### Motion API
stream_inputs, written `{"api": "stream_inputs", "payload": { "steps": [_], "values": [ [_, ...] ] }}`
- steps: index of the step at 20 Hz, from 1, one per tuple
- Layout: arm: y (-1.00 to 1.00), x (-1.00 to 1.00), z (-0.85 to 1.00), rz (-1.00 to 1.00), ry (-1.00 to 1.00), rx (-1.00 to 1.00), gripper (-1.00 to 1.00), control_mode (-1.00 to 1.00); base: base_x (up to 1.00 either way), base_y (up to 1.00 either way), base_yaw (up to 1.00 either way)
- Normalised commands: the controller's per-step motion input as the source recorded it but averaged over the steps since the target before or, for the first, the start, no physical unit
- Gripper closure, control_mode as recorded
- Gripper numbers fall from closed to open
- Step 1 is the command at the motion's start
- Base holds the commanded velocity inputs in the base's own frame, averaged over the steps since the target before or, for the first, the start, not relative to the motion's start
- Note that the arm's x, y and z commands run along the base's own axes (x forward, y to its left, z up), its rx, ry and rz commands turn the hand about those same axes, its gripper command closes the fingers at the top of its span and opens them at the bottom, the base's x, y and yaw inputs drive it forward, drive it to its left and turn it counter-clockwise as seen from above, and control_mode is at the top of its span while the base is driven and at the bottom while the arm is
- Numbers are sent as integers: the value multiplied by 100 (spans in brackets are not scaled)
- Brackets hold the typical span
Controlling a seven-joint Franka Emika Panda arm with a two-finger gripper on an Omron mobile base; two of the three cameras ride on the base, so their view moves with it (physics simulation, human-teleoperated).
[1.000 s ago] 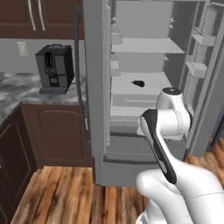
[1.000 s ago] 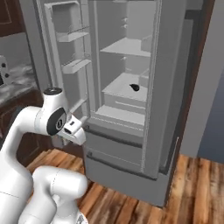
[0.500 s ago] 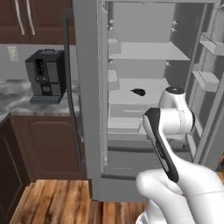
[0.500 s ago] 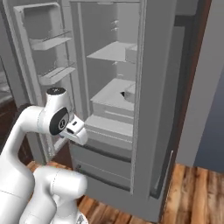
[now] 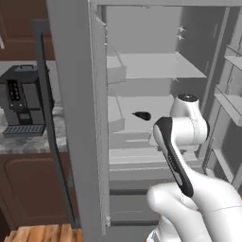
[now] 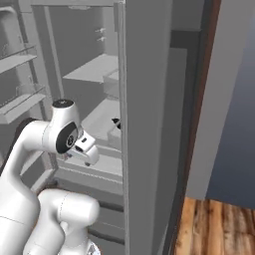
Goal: Place the cold items (lime and eggplant) from the fridge in one tupperware on the dining counter. Place the warm items (hot dog and kebab skewer) in the stove area in another tupperware.
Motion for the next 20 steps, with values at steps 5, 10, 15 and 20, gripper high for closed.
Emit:
{"api": "stream_inputs", "payload": {
  "steps": [5, 10, 15, 20],
  "values": [
    [0, 0, 0, 0, 0, 0, -100, 100, 50, 7, -36],
    [16, 15, 0, -9, -3, -1, -100, -100, 25, 14, -22],
    [14, 30, 0, 11, -10, -9, -100, -100, 0, 0, 0],
    [4, 30, 0, 42, -2, -18, -100, -100, 0, 0, 0]
  ]
}}
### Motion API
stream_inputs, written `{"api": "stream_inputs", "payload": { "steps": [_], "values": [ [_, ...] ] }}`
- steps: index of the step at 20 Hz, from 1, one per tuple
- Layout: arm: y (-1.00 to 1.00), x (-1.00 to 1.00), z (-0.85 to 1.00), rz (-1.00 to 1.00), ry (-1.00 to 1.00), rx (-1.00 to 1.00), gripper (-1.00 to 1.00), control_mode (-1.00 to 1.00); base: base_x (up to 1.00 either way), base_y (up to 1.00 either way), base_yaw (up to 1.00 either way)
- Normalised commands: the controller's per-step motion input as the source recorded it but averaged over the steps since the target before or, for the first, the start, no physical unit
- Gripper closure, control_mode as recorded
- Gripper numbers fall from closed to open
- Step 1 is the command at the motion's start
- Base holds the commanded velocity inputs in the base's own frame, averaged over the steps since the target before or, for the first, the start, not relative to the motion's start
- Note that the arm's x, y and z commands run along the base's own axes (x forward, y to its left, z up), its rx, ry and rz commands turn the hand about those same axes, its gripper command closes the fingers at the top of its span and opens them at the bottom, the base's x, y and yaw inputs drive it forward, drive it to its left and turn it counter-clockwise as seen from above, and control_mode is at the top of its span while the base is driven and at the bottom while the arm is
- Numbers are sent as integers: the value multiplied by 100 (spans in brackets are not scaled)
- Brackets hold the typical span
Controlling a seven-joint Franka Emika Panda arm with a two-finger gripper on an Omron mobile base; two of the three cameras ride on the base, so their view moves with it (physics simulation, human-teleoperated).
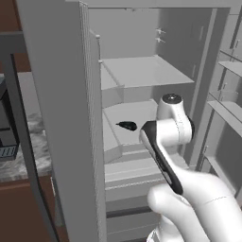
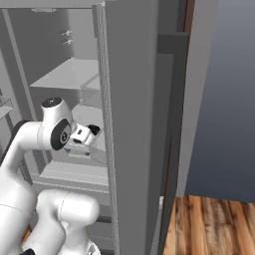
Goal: Place the cold items (lime and eggplant) from the fridge in one tupperware on the dining counter. Place the warm items (hot dog and kebab skewer) in the stove area in another tupperware.
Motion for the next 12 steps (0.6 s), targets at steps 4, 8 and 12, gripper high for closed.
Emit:
{"api": "stream_inputs", "payload": {
  "steps": [4, 8, 12],
  "values": [
    [15, 76, 0, 38, -16, -7, -100, -100, 0, 0, 0],
    [0, 89, 0, 22, -11, 0, -100, -100, 0, 0, 0],
    [0, 87, 0, 13, 0, 0, -100, -100, 0, 0, 0]
  ]
}}
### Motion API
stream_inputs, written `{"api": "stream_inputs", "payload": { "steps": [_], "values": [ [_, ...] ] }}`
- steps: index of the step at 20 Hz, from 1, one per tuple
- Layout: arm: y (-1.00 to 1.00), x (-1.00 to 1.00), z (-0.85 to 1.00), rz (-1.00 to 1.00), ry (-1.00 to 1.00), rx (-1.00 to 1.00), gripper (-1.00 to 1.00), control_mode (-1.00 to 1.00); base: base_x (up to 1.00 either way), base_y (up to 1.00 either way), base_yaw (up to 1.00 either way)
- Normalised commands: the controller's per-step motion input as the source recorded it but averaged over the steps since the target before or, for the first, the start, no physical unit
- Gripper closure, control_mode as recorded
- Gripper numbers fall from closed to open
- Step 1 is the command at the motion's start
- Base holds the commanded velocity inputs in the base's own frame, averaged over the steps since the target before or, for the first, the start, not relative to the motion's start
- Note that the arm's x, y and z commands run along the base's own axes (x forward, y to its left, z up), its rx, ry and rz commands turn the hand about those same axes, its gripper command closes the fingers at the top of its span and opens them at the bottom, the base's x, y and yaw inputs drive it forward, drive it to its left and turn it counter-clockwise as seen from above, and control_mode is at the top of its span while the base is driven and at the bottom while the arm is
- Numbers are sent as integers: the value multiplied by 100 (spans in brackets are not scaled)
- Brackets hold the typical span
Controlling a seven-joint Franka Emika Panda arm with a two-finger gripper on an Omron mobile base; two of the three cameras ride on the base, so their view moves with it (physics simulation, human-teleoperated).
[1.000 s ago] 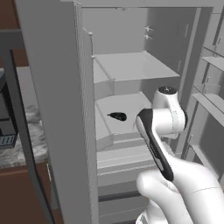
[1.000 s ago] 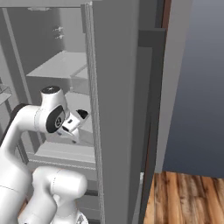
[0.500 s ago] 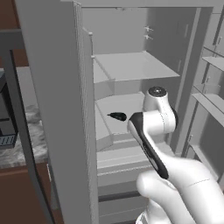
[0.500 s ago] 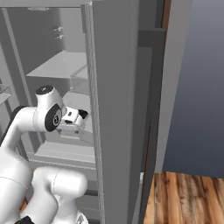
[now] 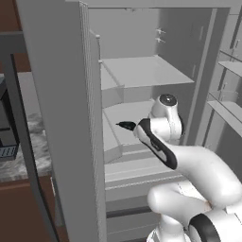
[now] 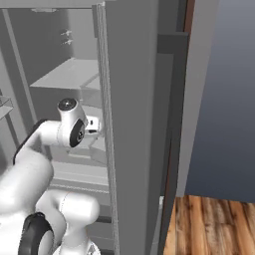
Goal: Place the cold items (lime and eggplant) from the fridge in one tupperware on the dining counter. Place the warm items (hot dog and kebab skewer) in the stove area in another tupperware.
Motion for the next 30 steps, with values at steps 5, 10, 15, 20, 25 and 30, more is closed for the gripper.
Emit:
{"api": "stream_inputs", "payload": {
  "steps": [5, 10, 15, 20, 25, 30],
  "values": [
    [24, 91, 0, 3, 3, 0, -100, -100, 0, 0, 0],
    [15, 70, -20, 5, 0, 0, -100, -100, 0, 0, 0],
    [0, 34, -36, 19, -7, -1, -100, -100, 0, 0, 0],
    [0, 44, -40, 20, -2, -6, -100, -100, 0, 0, 0],
    [0, 77, -27, 17, 0, -1, -100, -100, 0, 0, 0],
    [-3, 76, -40, 11, 3, -6, -100, -100, 0, 0, 0]
  ]
}}
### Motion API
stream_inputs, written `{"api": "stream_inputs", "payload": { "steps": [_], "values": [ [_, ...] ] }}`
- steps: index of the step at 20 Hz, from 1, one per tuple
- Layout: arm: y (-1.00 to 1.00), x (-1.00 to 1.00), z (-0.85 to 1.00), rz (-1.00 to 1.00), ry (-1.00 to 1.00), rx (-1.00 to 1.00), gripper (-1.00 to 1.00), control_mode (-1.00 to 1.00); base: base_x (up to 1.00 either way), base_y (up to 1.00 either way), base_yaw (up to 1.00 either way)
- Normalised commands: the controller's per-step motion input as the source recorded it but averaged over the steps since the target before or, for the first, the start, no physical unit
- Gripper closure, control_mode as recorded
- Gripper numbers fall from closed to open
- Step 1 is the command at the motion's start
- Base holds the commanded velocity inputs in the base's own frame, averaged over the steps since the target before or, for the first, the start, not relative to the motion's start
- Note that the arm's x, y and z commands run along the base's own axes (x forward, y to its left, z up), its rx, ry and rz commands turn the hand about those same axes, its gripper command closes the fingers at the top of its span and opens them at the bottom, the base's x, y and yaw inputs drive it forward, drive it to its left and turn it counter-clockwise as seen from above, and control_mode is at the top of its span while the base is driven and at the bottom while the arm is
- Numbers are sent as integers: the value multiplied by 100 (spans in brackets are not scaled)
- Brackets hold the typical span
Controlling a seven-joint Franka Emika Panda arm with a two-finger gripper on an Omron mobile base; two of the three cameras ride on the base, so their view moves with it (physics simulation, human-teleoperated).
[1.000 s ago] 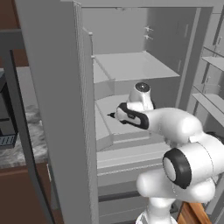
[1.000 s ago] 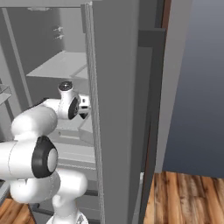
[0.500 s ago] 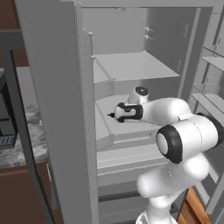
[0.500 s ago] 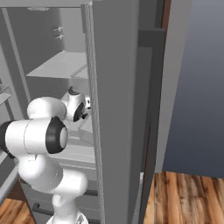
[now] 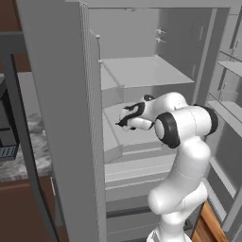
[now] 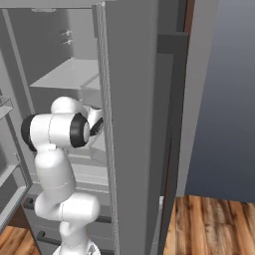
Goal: Place the cold items (lime and eggplant) from the fridge in one tupperware on the dining counter. Place the warm items (hot dog and kebab skewer) in the stove area in another tupperware.
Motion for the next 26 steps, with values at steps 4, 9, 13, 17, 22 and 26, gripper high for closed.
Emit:
{"api": "stream_inputs", "payload": {
  "steps": [4, 9, 13, 17, 22, 26],
  "values": [
    [0, 59, -44, 8, 8, -9, -100, -100, 0, 0, 0],
    [1, -16, -70, 6, 29, -1, 100, -100, 0, 0, 0],
    [0, -100, -73, 9, -1, 14, 100, -100, 0, 0, 0],
    [0, -100, -26, 13, -24, 25, 100, -100, 0, 0, 0],
    [29, -100, 13, 8, -31, 14, 100, -100, 0, 0, 0],
    [35, -100, 52, 0, -4, -6, 100, -100, 0, 0, 0]
  ]
}}
